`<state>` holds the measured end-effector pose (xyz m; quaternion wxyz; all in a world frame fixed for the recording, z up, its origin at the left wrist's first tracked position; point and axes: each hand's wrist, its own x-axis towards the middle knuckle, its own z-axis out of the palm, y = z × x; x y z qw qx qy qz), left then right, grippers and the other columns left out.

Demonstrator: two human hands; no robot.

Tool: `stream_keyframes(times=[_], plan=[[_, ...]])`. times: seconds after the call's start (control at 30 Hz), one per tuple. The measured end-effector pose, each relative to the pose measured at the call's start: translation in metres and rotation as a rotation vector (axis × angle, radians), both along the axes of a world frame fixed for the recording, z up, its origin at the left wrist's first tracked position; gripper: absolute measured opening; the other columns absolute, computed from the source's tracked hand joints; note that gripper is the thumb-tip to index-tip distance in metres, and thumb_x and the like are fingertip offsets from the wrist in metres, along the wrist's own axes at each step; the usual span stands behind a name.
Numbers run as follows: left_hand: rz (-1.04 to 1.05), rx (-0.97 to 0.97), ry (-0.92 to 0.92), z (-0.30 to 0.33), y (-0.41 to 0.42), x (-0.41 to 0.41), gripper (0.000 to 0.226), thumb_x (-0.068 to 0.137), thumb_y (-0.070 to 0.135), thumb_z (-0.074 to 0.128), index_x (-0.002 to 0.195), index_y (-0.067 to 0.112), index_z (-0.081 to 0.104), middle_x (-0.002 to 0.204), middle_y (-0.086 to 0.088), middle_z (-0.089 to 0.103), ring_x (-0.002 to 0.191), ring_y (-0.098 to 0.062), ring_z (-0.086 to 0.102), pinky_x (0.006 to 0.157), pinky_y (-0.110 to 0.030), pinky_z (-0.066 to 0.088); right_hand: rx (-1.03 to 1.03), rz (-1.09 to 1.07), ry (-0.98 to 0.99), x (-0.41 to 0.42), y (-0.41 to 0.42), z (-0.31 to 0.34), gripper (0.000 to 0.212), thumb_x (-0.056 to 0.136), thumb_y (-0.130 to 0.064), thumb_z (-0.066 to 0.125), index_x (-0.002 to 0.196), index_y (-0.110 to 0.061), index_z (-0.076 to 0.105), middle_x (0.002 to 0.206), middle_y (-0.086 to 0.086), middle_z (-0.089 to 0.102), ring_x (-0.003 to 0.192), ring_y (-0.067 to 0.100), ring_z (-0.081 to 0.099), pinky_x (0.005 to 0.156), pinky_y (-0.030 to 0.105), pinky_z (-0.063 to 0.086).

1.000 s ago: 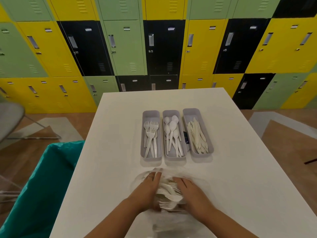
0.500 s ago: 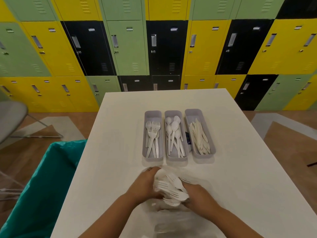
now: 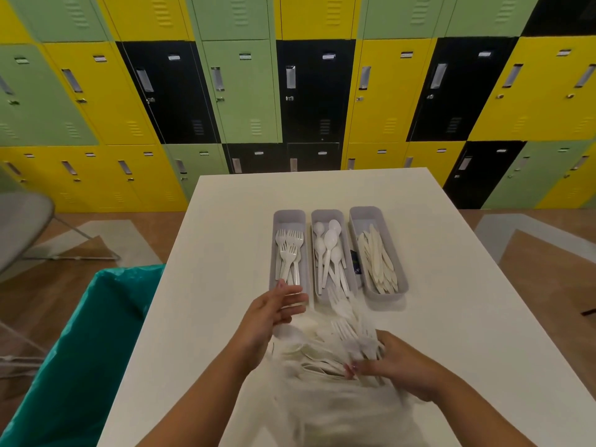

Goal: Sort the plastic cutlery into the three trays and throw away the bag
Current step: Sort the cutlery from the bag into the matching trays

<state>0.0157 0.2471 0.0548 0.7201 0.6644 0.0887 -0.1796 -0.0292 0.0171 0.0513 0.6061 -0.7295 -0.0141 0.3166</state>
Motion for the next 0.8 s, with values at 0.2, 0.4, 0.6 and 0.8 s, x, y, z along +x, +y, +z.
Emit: stream_keyframes(times=[0.2, 0.4, 0.6, 0.8], plan=[[0.101, -0.210, 0.042, 0.007, -0.013, -0.003, 0.055, 0.084, 0.051, 0.040, 0.112, 0.010, 0.063, 0.107, -0.012, 0.072, 0.101, -0.025, 0.069, 0.091, -0.035, 0.051, 0.194, -0.160, 0.013, -0.001, 0.004, -0.003, 0.021, 0.076, -0.015, 0.072, 0.094, -0.005, 0.066, 0.085, 0.008, 0.072, 0.089, 0.020, 0.068, 0.079, 0.022, 0.051], [0.099, -0.301, -0.003, 0.020, -0.037, -0.006, 0.035, 0.103, 0.024, 0.028, 0.106, 0.007, 0.059, 0.101, -0.013, 0.072, 0.093, -0.020, 0.070, 0.083, -0.031, 0.055, 0.309, -0.259, 0.069, 0.002, 0.018, 0.004, 0.029, 0.068, -0.014, 0.073, 0.095, -0.004, 0.066, 0.079, 0.009, 0.073, 0.082, 0.019, 0.070, 0.073, 0.023, 0.053], [0.006, -0.145, -0.056, 0.024, -0.055, -0.013, 0.028, 0.100, 0.022, 0.038, 0.099, 0.011, 0.065, 0.092, -0.005, 0.074, 0.091, -0.018, 0.070, 0.084, -0.025, 0.055, 0.427, -0.354, 0.120, 0.007, 0.034, 0.010, 0.028, 0.071, -0.008, 0.074, 0.098, -0.007, 0.067, 0.080, 0.009, 0.071, 0.081, 0.022, 0.070, 0.070, 0.028, 0.056], [-0.003, -0.011, -0.107, 0.019, -0.063, -0.007, 0.025, 0.099, 0.023, 0.043, 0.108, 0.014, 0.065, 0.092, -0.005, 0.073, 0.078, -0.016, 0.067, 0.063, -0.027, 0.052, 0.515, -0.451, 0.182, 0.014, 0.044, 0.012, 0.035, 0.072, -0.007, 0.074, 0.105, -0.001, 0.063, 0.076, 0.009, 0.069, 0.069, 0.019, 0.067, 0.063, 0.028, 0.054]])
